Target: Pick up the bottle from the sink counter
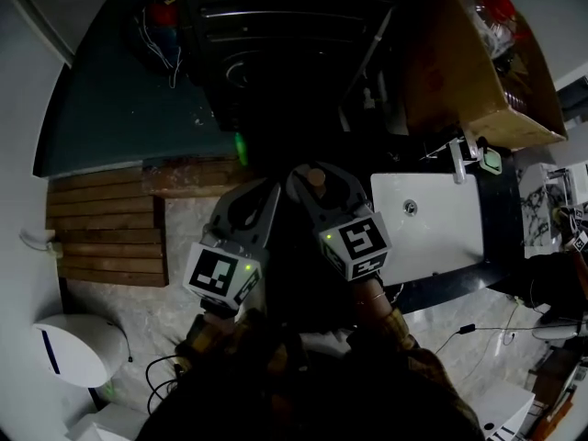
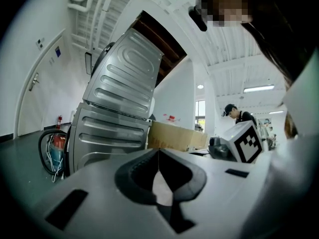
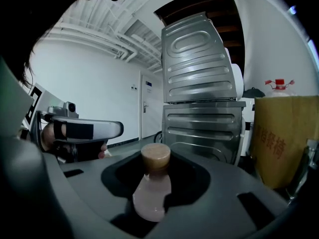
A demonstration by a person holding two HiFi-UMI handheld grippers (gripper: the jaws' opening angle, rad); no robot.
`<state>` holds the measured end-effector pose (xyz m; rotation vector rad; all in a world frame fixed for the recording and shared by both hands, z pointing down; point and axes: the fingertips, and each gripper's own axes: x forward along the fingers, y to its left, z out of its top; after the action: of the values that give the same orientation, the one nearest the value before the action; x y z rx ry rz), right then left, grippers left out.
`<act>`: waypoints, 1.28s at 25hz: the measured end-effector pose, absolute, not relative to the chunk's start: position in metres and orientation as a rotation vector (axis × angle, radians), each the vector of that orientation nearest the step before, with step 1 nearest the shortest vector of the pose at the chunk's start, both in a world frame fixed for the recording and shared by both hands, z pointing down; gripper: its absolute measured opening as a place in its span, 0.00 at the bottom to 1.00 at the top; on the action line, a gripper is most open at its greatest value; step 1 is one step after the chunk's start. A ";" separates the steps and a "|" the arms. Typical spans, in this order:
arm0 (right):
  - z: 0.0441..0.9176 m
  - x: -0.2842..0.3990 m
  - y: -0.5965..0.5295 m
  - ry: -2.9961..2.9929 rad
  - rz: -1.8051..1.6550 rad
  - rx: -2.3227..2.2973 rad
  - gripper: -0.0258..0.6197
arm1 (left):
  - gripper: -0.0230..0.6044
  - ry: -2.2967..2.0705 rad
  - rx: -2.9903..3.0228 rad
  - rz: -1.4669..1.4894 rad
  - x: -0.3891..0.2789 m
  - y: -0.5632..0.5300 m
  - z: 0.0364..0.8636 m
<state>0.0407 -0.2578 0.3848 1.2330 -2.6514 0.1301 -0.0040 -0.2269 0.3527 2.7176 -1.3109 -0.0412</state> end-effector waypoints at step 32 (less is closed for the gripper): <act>0.271 0.093 -0.117 -2.672 -0.103 1.412 0.25 | 0.07 -1.096 2.960 -0.185 0.050 -0.135 0.270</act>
<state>0.0930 -0.1165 0.2710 1.4117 -2.6723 -0.1034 0.0496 -0.1353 0.2704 2.9600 -1.0964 -0.1852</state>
